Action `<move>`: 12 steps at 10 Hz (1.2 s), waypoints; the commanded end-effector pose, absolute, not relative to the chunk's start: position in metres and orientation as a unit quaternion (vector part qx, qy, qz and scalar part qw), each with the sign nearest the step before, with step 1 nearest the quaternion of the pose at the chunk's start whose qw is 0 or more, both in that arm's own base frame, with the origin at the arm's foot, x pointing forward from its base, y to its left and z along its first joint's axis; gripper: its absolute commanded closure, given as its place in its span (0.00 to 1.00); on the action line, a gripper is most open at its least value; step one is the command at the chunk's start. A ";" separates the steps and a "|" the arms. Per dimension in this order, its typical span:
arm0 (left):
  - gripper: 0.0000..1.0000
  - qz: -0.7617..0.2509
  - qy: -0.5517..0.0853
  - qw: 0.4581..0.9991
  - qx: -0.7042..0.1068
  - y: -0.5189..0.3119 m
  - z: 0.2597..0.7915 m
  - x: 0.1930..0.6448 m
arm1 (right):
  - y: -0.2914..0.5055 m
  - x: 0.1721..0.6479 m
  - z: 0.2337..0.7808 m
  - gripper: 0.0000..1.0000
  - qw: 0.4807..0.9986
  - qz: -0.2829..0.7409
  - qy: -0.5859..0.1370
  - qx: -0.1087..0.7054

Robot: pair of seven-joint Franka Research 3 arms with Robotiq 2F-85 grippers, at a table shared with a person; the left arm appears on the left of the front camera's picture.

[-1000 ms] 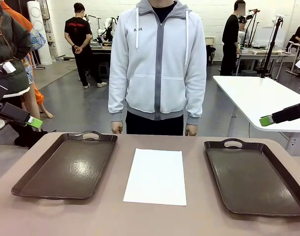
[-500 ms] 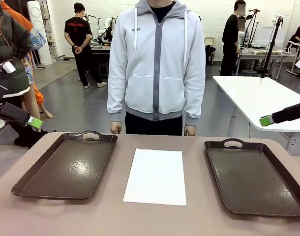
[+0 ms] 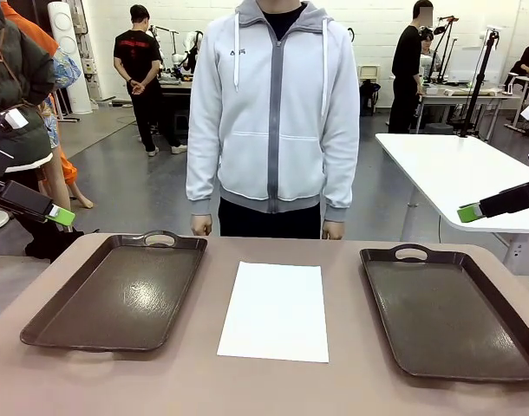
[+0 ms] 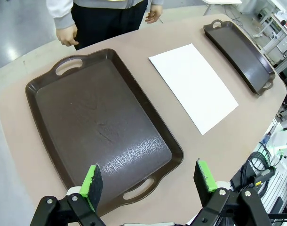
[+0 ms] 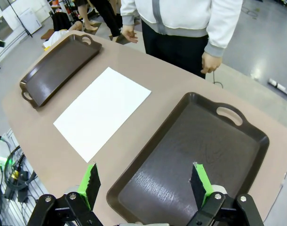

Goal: Sort the A4 documents.
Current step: Receive the A4 Paper.

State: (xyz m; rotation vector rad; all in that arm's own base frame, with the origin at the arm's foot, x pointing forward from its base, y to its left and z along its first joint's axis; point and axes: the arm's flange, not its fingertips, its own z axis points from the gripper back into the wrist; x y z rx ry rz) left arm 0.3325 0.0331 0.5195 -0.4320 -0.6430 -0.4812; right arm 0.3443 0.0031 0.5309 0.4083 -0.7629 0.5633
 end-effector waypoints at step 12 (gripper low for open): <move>0.00 -0.232 -0.313 0.896 -0.213 0.033 0.519 0.334 | 0.003 0.345 0.529 0.00 0.869 0.269 -0.363 0.201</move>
